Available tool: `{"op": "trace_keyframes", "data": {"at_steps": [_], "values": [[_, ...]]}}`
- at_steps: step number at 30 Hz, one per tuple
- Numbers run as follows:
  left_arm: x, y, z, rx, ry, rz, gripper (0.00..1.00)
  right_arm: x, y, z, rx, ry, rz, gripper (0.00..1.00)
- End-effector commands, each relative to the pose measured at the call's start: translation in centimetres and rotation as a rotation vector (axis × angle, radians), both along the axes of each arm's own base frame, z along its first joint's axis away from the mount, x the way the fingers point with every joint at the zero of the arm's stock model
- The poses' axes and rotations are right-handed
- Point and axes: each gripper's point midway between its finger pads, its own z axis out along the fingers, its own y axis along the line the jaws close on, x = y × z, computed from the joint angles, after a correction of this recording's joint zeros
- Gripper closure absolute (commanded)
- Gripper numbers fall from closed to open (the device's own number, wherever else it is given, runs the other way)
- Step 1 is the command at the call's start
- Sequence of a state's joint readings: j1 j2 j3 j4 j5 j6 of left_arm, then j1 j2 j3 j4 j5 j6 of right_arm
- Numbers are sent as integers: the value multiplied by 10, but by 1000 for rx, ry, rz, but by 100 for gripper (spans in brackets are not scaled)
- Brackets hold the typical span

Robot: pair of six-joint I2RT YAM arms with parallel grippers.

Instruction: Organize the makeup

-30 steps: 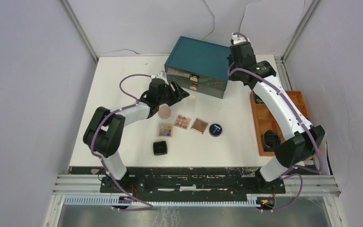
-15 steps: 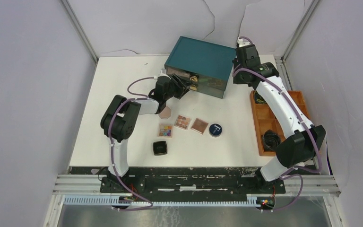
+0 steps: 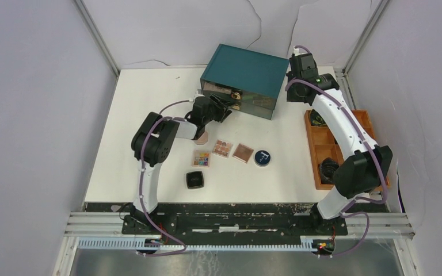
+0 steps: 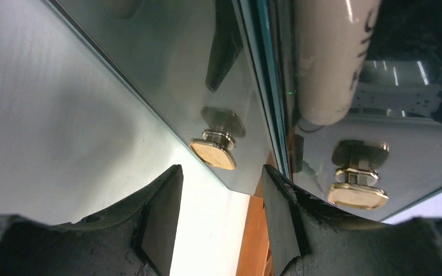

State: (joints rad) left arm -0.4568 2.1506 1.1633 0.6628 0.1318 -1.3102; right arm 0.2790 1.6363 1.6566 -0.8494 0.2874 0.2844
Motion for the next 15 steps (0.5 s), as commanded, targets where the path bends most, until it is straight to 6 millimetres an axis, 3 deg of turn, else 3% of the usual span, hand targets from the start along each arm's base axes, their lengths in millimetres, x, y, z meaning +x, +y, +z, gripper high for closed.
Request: {"op": "trace_keyframes", "data": {"at_steps": [1,15], "values": [[19,-9,22,-92,-54,31,41,11,-2,15,20,-47,-15,71],[27,-8,3,-139,-42,75,55,13,-8,4,13,-17,-23,71]]}}
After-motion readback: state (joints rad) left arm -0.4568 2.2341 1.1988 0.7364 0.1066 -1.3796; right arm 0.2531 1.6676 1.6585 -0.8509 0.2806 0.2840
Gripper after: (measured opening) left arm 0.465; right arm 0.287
